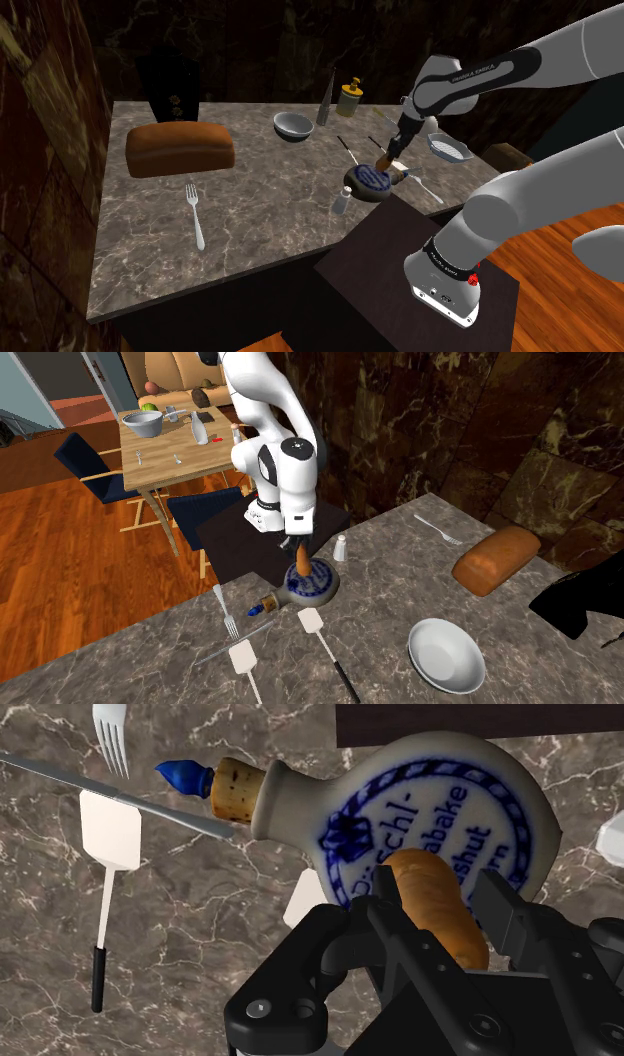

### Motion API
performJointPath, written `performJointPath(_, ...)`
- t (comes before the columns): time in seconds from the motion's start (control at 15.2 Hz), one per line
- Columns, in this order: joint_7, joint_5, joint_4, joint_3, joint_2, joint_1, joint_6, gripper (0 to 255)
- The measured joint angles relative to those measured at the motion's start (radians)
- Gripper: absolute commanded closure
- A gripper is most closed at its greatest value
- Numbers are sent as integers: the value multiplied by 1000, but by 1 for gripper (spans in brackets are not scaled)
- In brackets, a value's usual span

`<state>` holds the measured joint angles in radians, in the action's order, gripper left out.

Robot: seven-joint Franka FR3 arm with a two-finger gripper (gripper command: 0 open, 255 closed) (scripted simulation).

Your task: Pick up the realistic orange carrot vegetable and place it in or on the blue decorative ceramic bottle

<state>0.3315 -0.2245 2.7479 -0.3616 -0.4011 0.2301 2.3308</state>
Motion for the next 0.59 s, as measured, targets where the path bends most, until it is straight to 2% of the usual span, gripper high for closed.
performJointPath(0.26,1,0,1,-1,3,0,4,255)
performJointPath(0.33,1,0,1,-1,3,0,4,0)
performJointPath(0.59,1,0,1,-1,3,0,5,0)
